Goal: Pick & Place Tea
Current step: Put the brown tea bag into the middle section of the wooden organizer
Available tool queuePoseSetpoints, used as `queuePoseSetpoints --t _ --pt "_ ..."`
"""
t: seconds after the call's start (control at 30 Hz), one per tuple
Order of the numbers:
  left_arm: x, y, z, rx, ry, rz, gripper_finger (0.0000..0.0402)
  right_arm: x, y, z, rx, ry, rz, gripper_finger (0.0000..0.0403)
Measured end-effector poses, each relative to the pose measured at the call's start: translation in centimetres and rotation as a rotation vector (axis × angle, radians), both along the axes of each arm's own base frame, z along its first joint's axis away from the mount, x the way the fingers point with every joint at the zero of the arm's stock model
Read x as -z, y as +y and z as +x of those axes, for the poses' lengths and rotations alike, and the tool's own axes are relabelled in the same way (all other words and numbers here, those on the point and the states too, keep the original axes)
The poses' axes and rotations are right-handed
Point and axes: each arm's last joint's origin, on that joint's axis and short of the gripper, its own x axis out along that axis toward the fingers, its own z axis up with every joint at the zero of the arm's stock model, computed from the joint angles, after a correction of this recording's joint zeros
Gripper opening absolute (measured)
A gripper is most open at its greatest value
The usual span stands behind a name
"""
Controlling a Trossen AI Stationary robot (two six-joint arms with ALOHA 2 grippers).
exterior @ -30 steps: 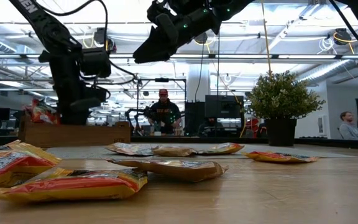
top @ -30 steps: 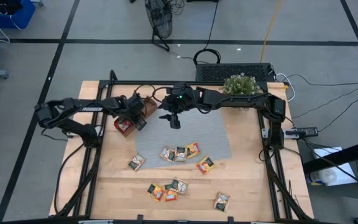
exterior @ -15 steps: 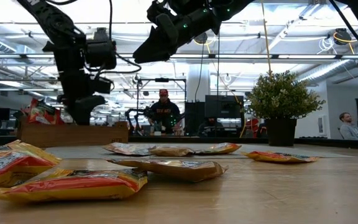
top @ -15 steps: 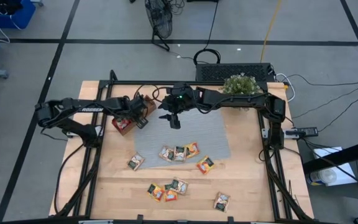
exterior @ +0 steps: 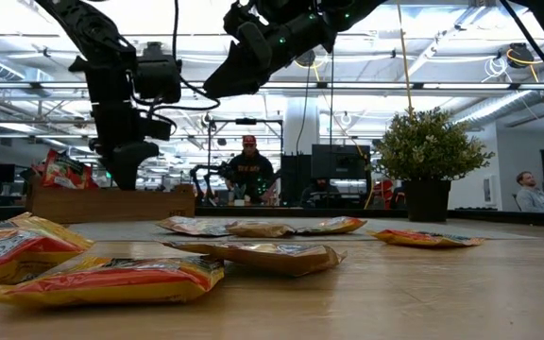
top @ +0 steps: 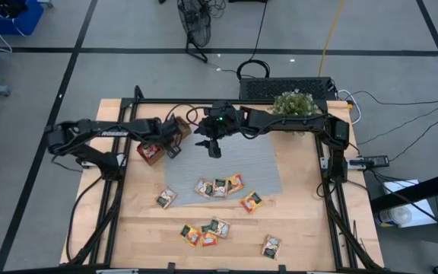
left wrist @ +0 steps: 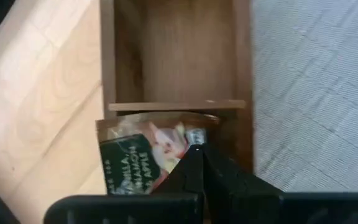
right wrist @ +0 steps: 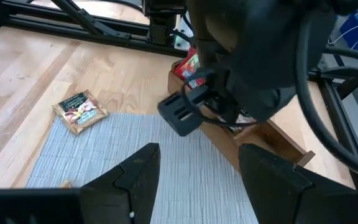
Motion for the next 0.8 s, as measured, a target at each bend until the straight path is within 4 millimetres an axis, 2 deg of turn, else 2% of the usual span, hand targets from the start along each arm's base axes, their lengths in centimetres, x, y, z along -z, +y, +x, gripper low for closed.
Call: queuePoseSetpoints --t 0.23,0.47,0.8 --pt "1.3 1.3 0.6 -0.007 -0.017 -0.029 0.0005 0.0 0.6 0.1 -0.015 0.000 -0.002 0.0201" --pt "3.0 2.2 0.9 -0.030 0.037 -0.048 0.0005 0.0 0.8 0.2 -0.021 0.000 -0.006 0.0201" --pt "2.0 1.1 0.9 -0.016 0.070 0.082 0.0005 0.0 0.8 0.2 -0.018 -0.001 -0.007 0.0201"
